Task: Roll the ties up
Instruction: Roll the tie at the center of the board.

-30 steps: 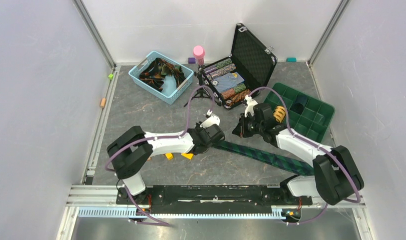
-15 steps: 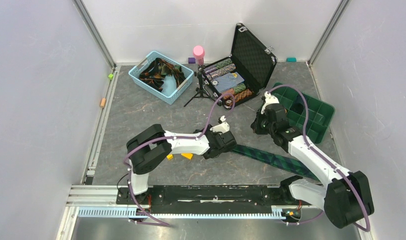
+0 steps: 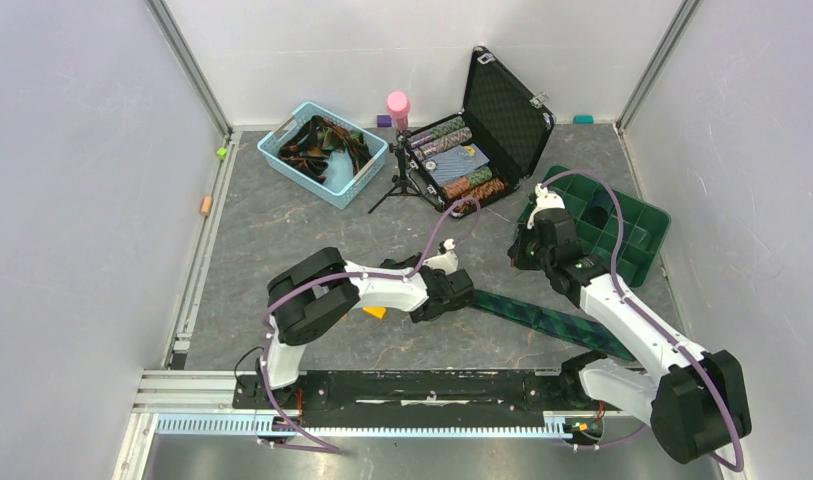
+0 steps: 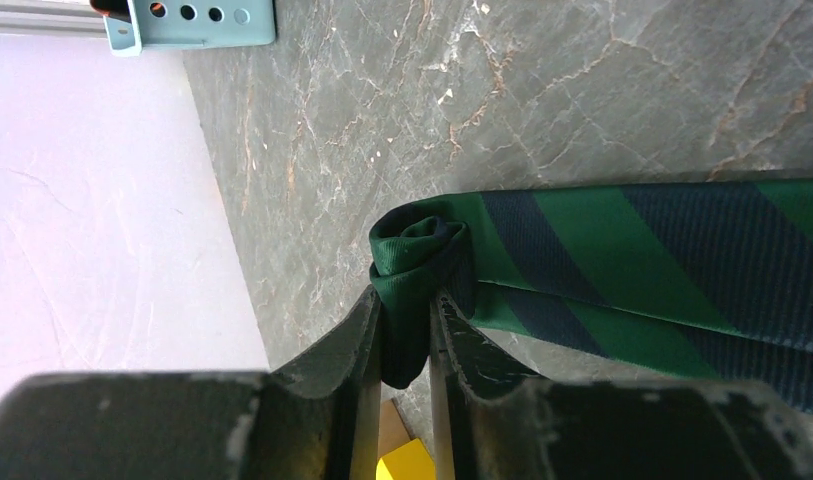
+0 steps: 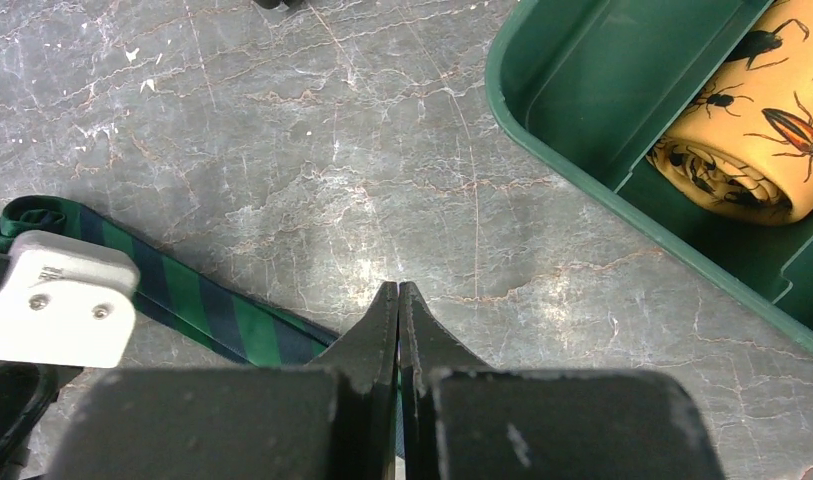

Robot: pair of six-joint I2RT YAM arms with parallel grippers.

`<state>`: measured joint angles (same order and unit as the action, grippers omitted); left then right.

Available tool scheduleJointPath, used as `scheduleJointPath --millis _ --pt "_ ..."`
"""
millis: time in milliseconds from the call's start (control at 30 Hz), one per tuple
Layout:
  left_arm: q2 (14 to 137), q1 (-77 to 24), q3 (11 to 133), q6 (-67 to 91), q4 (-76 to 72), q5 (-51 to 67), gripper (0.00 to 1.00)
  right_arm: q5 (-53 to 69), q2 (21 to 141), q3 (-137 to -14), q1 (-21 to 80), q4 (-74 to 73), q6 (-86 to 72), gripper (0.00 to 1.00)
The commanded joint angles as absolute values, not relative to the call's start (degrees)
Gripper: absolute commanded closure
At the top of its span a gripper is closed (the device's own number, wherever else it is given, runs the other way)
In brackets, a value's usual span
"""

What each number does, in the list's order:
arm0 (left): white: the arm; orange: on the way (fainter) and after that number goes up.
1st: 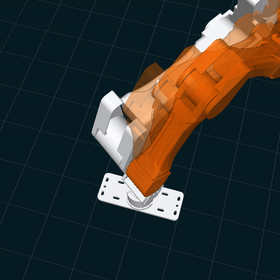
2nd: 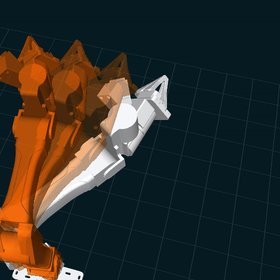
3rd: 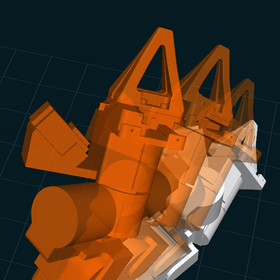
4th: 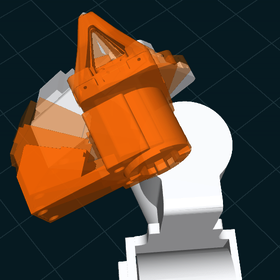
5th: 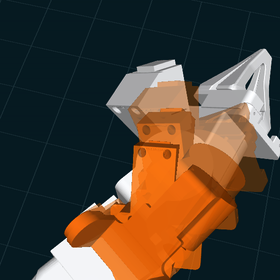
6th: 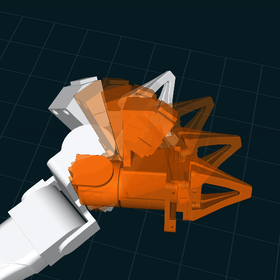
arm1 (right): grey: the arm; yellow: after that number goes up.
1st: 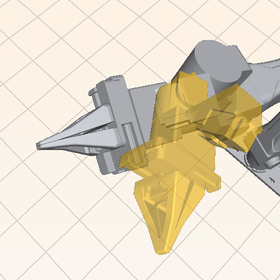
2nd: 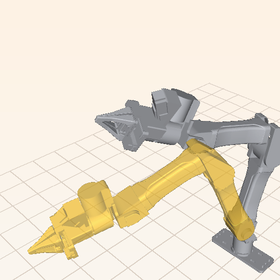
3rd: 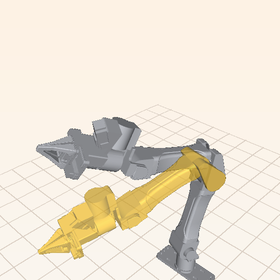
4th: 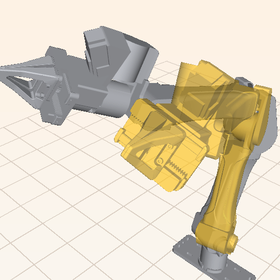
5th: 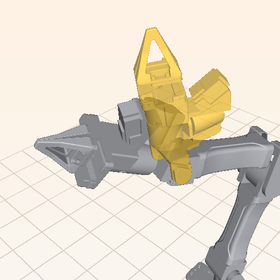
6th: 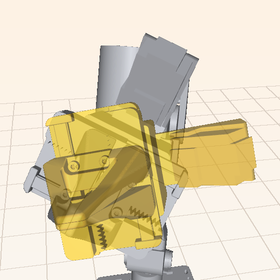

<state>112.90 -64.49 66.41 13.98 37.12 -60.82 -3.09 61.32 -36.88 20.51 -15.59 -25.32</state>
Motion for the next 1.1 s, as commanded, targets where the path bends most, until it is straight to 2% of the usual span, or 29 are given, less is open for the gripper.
scheduleJointPath --millis 0,100,300,500,1067 --pt "114.5 -65.8 68.7 12.4 37.7 -63.4 0.77 -4.2 60.0 -37.8 20.3 -15.0 -25.6 1.0" --pt "115.6 -66.4 69.2 12.7 37.8 -63.1 0.75 -4.1 59.9 -37.7 20.2 -14.9 -25.6 1.0" --pt "116.9 -67.3 70.7 13.8 39.2 -63.3 0.64 -4.1 60.1 -37.6 20.2 -14.9 -25.4 1.0" --pt "116.9 -67.9 71.4 14.2 39.3 -61.2 0.58 -4.3 59.7 -37.7 20.2 -15.0 -25.3 0.99" --pt "116.9 -69.1 72.2 15.6 39.3 -57.0 0.57 -5.0 58.9 -37.6 20.1 -15.1 -25.2 0.98"
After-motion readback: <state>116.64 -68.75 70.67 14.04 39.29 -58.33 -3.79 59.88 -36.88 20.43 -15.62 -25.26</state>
